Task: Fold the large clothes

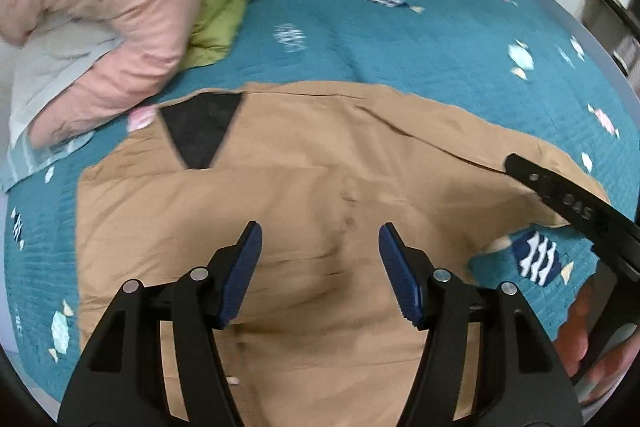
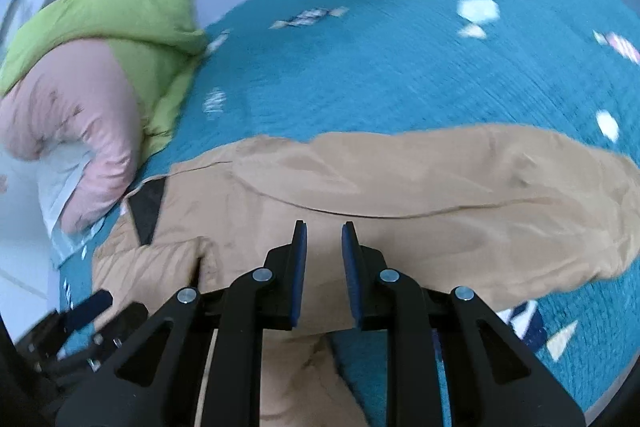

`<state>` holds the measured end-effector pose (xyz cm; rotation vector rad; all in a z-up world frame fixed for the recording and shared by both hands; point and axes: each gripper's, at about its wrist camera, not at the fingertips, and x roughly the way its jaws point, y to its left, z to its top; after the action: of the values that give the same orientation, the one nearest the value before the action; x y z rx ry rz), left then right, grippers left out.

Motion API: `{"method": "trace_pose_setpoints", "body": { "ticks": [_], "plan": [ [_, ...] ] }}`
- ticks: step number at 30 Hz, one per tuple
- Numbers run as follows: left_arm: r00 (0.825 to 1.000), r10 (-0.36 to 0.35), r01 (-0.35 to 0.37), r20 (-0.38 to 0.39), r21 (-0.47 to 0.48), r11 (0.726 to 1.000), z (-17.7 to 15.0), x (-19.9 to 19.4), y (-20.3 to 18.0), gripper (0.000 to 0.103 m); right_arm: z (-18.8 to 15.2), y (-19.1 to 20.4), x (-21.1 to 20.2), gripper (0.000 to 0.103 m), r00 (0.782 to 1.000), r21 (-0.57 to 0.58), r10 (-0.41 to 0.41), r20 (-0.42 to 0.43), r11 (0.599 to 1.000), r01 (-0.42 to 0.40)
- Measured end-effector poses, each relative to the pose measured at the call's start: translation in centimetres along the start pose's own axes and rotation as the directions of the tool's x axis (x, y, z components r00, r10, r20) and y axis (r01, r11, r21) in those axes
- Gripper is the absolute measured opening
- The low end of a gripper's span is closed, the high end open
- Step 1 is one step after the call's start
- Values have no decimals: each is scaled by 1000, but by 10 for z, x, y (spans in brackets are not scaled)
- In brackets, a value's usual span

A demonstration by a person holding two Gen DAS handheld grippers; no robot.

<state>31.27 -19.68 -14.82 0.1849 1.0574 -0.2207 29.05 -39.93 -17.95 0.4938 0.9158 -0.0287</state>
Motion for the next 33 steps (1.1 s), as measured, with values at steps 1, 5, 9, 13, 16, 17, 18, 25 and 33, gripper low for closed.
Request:
{"method": "trace_pose_setpoints", "body": {
  "ticks": [1, 5, 9, 13, 16, 17, 18, 25, 33],
  "plan": [
    [1000, 12, -12, 2, -22, 1000, -2, -2, 15, 60, -1, 7, -1, 19, 1000, -27, 12, 9, 1000, -12],
    [997, 71, -71, -6, -94, 993, -12, -4, 69, 49, -10, 49, 4, 19, 996, -149, 90, -1, 985, -89],
    [991, 118, -127, -55, -207, 970, -34, -1, 132, 49, -25, 81, 39, 47, 986, -199, 113, -118, 971, -136],
    [983, 137, -171, -124, -325, 930, -64, 8, 189, 49, -46, 100, 72, 48, 965, -199, 132, -226, 964, -178],
    [973, 144, -204, -180, -383, 901, -92, 26, 224, 49, -64, 111, 101, 43, 959, -245, 61, -276, 960, -132],
    [970, 139, -208, -198, -390, 897, -100, 34, 231, 45, -69, 112, 109, 32, 957, -256, 47, -286, 959, -123],
    [964, 140, -221, -226, -390, 894, -108, 42, 239, 35, -74, 113, 113, 31, 960, -269, 29, -277, 957, -107],
    [962, 133, -226, -238, -424, 877, -135, 28, 254, 21, -80, 125, 90, 18, 965, -351, -97, -243, 936, 6],
    [942, 226, -302, -248, -336, 892, -126, 43, 239, 21, -79, 124, 104, 30, 967, -365, -105, -231, 931, 14]
  ]
}}
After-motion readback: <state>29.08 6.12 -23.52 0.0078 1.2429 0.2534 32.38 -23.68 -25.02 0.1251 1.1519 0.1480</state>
